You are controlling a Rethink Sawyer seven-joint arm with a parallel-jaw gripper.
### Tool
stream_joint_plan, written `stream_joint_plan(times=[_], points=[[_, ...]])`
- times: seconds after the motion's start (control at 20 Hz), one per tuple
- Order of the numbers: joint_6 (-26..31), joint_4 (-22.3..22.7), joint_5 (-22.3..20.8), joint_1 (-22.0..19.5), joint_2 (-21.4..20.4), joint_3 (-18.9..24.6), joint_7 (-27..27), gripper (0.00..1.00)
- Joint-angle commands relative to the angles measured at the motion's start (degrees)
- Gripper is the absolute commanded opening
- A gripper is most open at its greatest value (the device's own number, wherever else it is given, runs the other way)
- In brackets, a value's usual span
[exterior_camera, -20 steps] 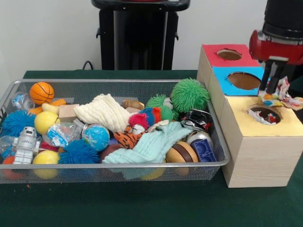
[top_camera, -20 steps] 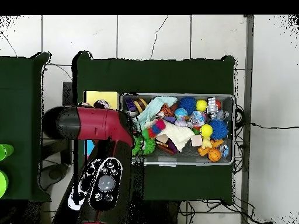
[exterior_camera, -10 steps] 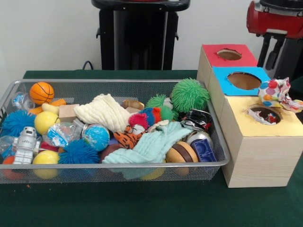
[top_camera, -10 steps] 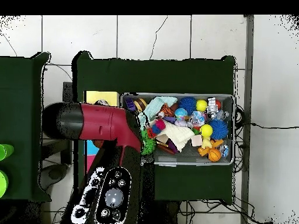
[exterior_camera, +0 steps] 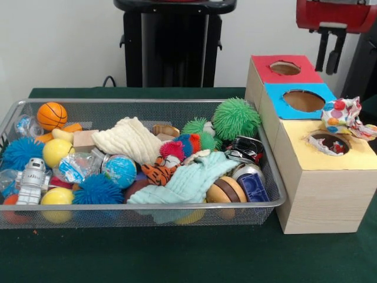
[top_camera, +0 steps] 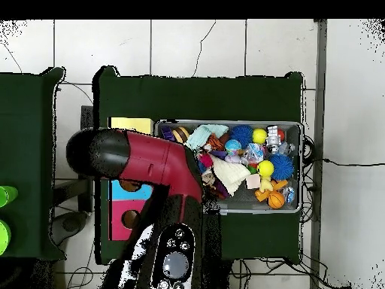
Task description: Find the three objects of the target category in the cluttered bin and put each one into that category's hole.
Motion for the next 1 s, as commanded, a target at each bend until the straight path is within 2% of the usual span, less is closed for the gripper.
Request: stream_joint_plan(times=[0.05,0.25,0.5,0.7,1.0], points=[[8.17,12.0,6.34,0.67,-4.17,6.01,14.0,0.0],[4.59,13.27,7.36,3.22,-4.17,5.12,15.16,0.0],[-10.68,17.3,10.15,5.98,-1.18,6.72,15.23,0.0],[-22.02,19.8,12.48,6.13,2.17,9.79,14.97,0.0],[-27.77,18.18,12.89,8.4,8.1,9.68,16.81,0.0]])
